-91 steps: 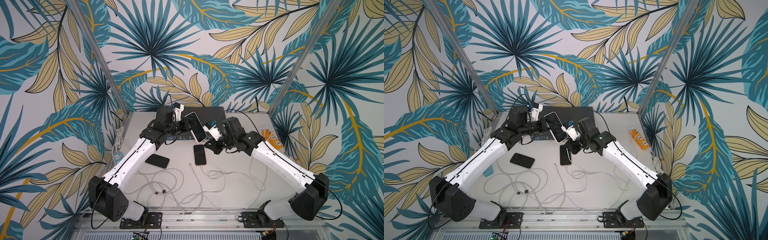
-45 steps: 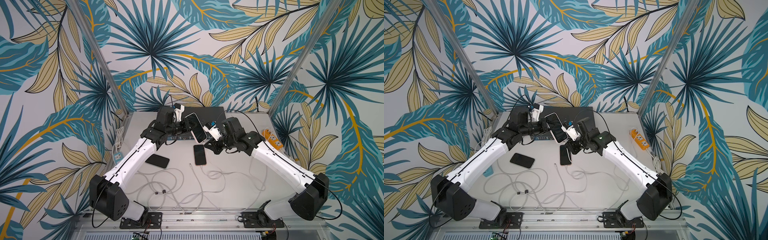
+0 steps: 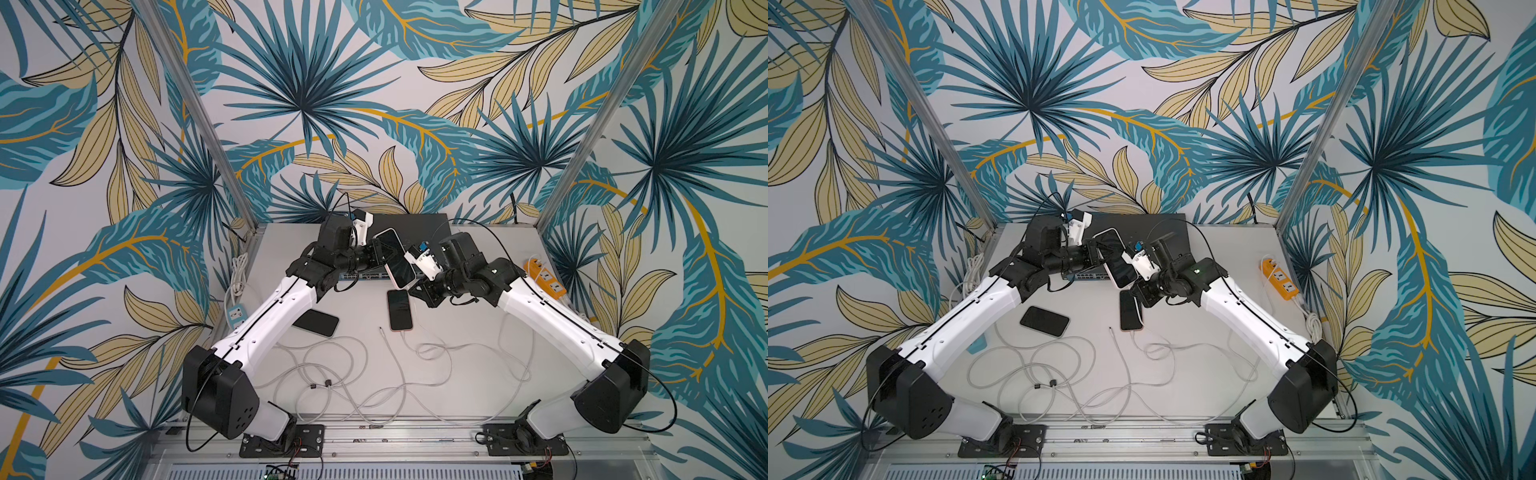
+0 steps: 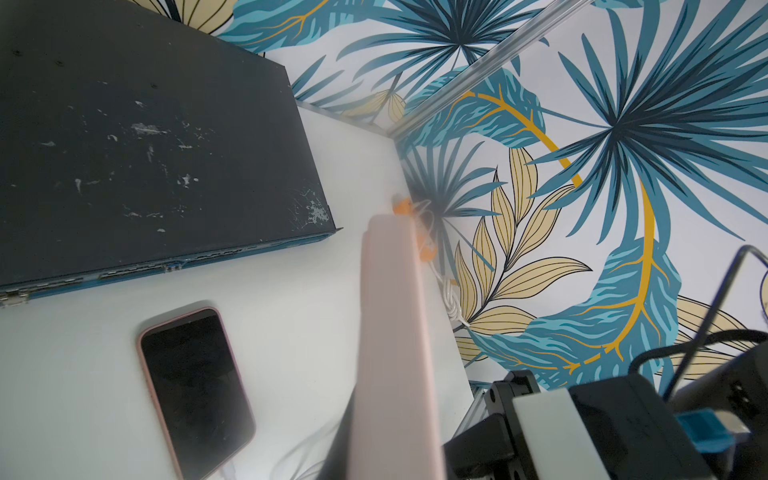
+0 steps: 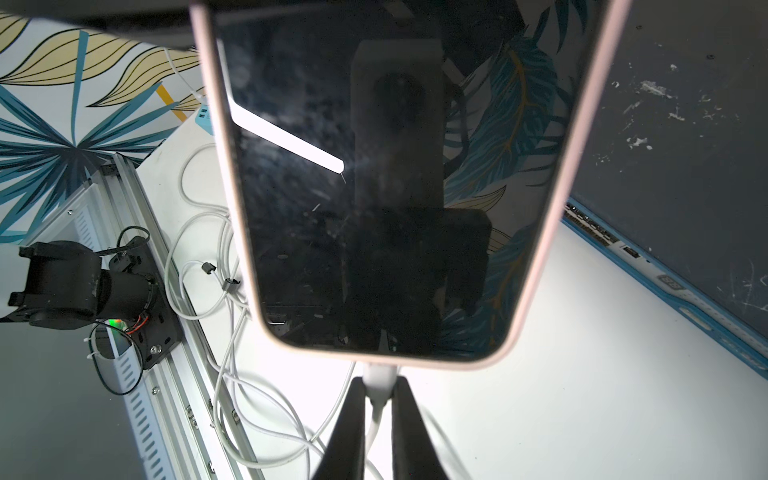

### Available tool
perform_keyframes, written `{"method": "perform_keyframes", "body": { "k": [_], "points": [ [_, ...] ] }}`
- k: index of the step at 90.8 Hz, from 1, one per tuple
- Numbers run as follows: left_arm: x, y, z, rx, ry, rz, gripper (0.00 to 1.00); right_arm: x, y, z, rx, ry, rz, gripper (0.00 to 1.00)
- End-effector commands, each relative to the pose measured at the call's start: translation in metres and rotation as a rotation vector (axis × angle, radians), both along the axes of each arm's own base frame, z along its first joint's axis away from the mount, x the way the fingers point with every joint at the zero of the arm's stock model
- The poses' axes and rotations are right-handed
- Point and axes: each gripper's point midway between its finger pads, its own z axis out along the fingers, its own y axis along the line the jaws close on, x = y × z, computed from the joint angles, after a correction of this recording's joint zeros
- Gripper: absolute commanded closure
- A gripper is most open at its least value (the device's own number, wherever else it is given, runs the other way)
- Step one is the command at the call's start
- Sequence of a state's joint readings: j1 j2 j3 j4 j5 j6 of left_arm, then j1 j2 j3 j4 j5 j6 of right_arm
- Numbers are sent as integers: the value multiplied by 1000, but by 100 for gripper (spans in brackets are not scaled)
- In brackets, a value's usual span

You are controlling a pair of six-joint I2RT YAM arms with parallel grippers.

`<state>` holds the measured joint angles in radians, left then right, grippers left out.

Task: Plug the charging cable into the phone
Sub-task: Insert the charging cable into the phone, then place the phone at the center of the board.

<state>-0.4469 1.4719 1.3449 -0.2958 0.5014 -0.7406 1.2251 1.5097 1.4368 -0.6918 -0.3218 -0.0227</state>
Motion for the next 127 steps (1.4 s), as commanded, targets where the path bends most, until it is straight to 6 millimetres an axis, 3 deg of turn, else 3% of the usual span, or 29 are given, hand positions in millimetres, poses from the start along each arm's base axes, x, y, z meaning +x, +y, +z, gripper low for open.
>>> {"method": "perform_keyframes", "body": {
  "k": [1,18,38,51,58,66,82,88,103,115,127],
  "points": [
    [-12,-13,-2,-20,-2,-65,100,7,15,29,115,-61,-10,100],
    [-17,-19,-8,-51,31,-85,100,9,18,33,154,-81,-10,100],
    [-28,-25,-12,-70,67,-137,100,12,21,57,254,-153,2,100],
    [-30,-26,-10,-54,64,-156,100,11,23,58,261,-159,19,99],
    [-28,-22,-10,-24,64,-143,100,11,19,55,234,-156,12,66],
    [-20,-19,-6,-3,55,-122,100,9,8,47,203,-149,5,44],
    [0,-28,-12,-2,71,-119,100,-7,-30,45,220,-117,-7,30],
    [6,-39,-25,-2,95,-134,100,-2,-47,42,226,-125,-80,27],
    [19,-82,-83,43,185,-187,100,16,-84,31,247,-125,-294,22],
    [27,-115,-133,84,264,-231,94,22,-101,22,271,-96,-404,21],
    [32,-132,-166,119,320,-245,89,27,-112,15,282,-82,-467,20]
  ]
}}
